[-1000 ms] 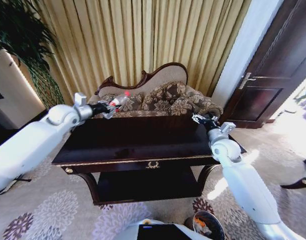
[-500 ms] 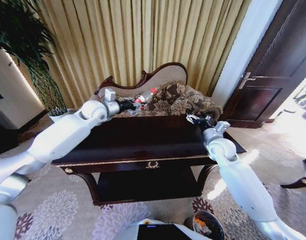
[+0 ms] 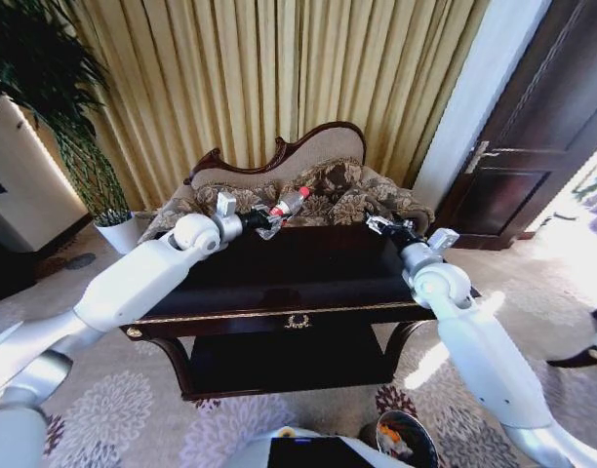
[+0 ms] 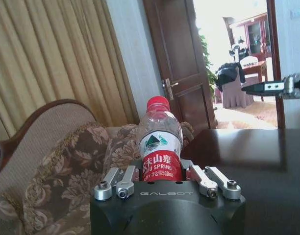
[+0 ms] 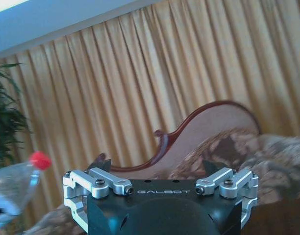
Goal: Move to the front of the table and place the trash on the table into the trash bin.
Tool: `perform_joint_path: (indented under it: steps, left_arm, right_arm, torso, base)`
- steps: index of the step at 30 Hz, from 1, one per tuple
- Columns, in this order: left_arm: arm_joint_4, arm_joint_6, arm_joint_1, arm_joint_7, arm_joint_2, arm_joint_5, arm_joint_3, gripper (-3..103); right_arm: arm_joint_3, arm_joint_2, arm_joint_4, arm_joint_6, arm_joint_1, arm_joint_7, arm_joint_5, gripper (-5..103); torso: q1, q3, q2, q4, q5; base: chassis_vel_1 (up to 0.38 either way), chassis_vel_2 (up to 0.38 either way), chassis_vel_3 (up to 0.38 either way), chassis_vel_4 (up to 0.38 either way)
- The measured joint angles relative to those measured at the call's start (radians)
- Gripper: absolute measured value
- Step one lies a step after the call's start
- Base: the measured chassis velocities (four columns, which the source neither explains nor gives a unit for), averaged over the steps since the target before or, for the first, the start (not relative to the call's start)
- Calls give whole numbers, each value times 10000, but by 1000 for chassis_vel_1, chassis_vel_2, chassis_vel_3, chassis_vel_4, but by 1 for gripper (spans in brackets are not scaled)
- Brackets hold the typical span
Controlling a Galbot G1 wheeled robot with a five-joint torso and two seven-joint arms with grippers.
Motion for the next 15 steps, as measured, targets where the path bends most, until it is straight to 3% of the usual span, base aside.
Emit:
perform_joint_path:
  steps: [10, 15]
  left_arm:
    - [-411, -407, 47, 200, 344, 953, 264, 36]
    - [-589, -452, -47, 193, 371, 1098, 347, 36]
  right_arm:
    - [-262, -346, 1442, -1284, 13, 762, 3183, 100]
    - [-391, -297, 1638, -1472, 41, 949, 3675, 100]
  torso:
    - [0, 0, 0, 2, -2]
    - [0, 0, 0, 1, -2]
  base:
    - [0, 0, 0, 0]
    - [0, 0, 0, 0]
